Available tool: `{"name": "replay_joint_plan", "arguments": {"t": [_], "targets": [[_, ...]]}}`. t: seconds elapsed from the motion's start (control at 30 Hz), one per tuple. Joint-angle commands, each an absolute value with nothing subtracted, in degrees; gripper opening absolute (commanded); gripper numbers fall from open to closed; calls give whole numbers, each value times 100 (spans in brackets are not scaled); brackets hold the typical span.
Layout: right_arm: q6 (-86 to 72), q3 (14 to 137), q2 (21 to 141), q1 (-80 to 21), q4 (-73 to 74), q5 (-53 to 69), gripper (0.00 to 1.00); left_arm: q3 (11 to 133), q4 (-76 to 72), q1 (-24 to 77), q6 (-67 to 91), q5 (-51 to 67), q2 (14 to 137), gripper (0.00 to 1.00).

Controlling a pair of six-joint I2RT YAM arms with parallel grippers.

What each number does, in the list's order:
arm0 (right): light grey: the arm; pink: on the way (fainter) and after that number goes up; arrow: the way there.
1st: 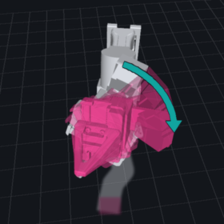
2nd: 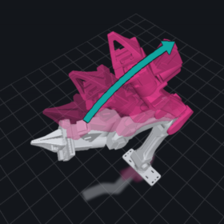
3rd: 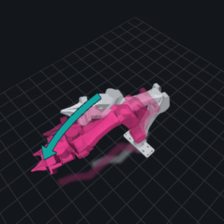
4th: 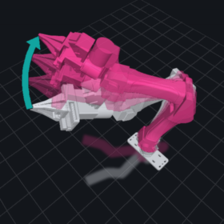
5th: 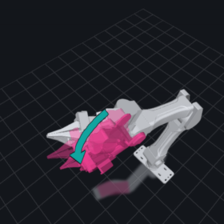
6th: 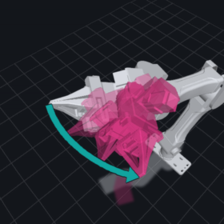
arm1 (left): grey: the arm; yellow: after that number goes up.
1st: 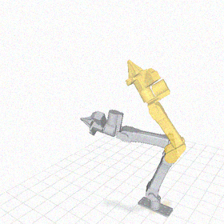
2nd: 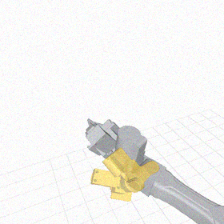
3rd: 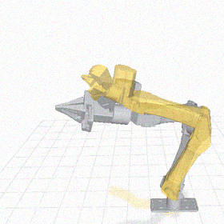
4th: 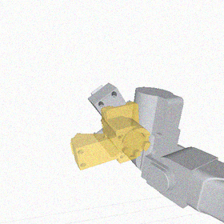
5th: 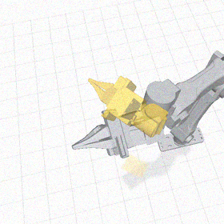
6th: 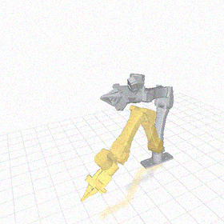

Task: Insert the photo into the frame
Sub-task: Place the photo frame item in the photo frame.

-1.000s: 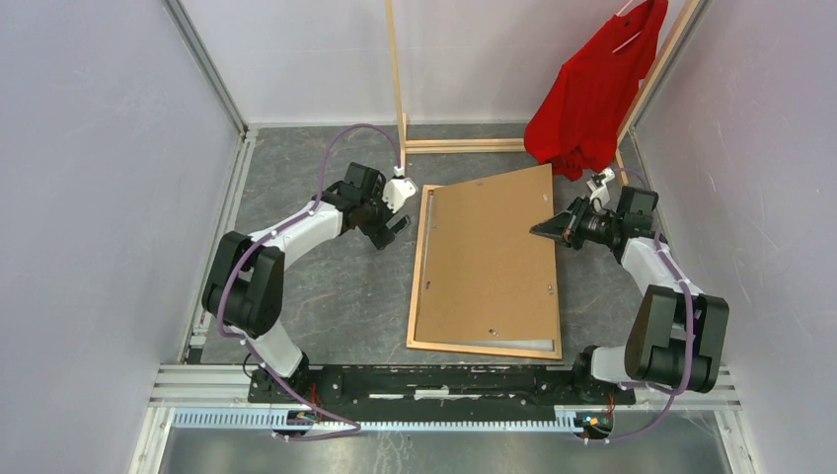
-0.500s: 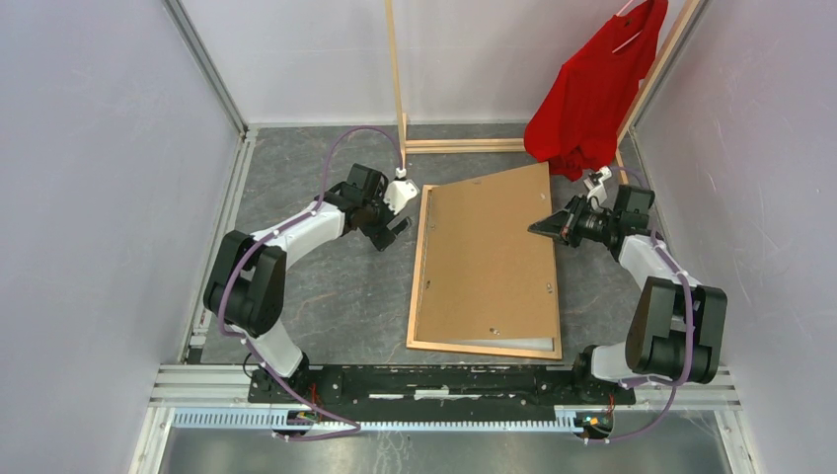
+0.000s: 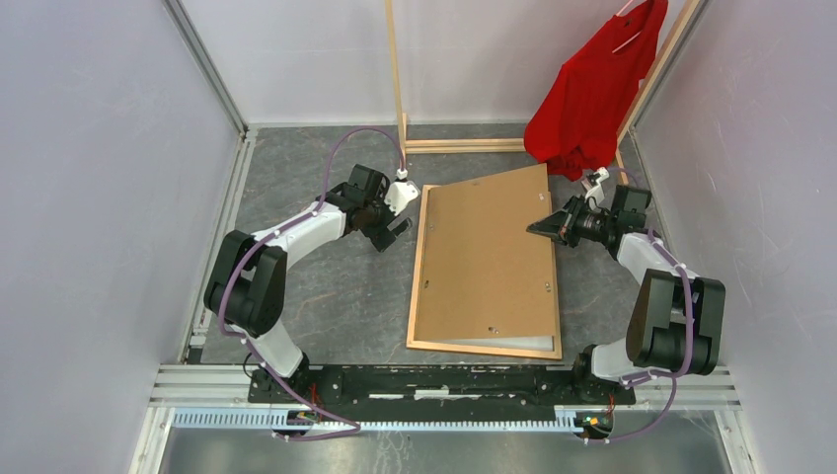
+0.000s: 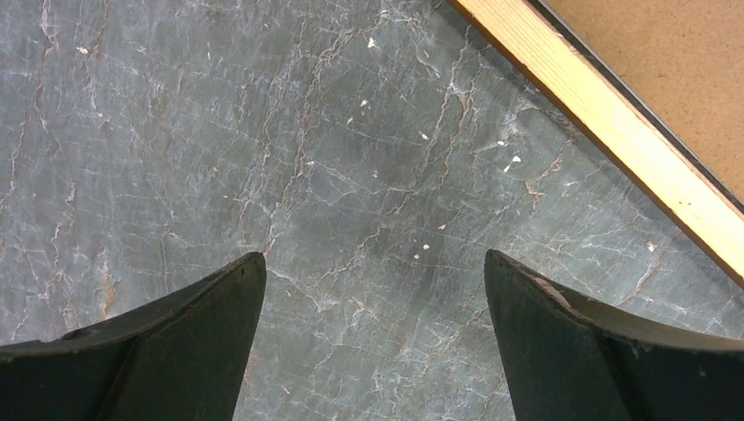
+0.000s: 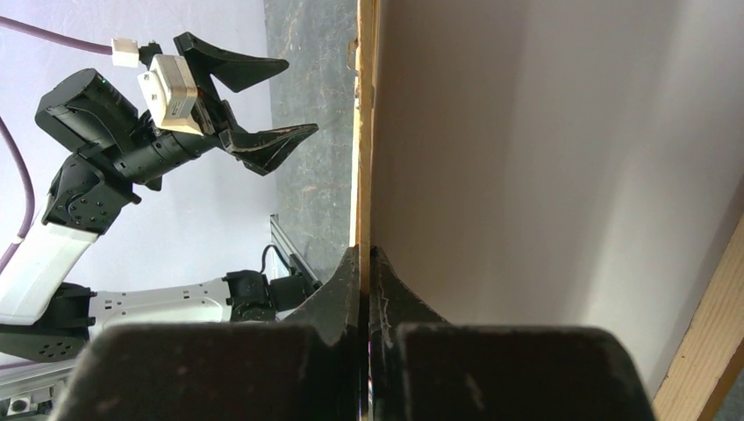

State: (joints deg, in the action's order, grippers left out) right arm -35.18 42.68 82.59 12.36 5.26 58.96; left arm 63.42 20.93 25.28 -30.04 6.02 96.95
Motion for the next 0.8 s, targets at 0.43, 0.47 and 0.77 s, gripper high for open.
{"name": "replay_joint_plan", "arguments": {"t": [0.43,0.47,0.77], "targets": [[-2804,4267,8455,1177,863,5752,0,6427,2022,2584,-3234,530,9677,100],[-2761,4252,8448,1180,898,5753,0,6421,2024,2584,-3234,528,9677,100],[-2803,4267,8435,1157,886,5670,0,6339,1969,2585,-3240,516,9659,100]]}}
